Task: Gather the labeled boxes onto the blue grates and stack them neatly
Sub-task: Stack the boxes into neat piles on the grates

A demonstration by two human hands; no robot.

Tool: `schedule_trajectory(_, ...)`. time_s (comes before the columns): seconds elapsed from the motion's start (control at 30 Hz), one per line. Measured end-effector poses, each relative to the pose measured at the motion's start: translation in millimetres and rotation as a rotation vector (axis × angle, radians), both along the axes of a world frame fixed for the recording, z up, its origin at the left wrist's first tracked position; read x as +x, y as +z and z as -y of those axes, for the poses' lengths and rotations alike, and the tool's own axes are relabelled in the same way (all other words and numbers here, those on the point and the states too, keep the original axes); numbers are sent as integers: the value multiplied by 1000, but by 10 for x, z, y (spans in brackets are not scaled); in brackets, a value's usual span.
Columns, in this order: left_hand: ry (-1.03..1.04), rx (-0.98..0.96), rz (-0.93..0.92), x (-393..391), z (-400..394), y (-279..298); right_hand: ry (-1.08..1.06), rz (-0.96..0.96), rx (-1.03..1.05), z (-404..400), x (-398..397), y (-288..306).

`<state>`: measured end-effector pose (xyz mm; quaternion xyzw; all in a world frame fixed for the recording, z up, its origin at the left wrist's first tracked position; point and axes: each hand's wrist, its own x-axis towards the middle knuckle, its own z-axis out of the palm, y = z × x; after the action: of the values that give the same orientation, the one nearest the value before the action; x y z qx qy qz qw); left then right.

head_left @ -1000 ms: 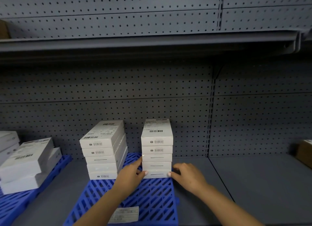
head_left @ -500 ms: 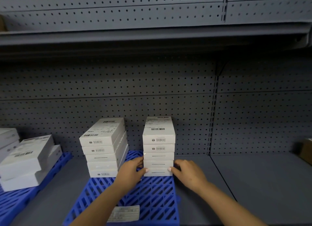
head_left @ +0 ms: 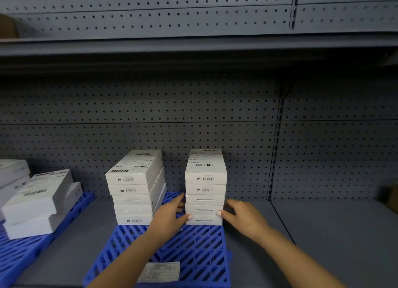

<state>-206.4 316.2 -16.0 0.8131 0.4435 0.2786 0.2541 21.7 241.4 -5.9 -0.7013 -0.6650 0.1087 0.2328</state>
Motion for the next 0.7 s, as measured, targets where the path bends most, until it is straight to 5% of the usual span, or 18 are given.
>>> schedule_trajectory(0.17,-25,27,45,31,37,91,65,-178,67,33,-16,201)
schedule_trajectory(0.7,26,114,-118,99,37,13,59,-90,122,25,-84,229)
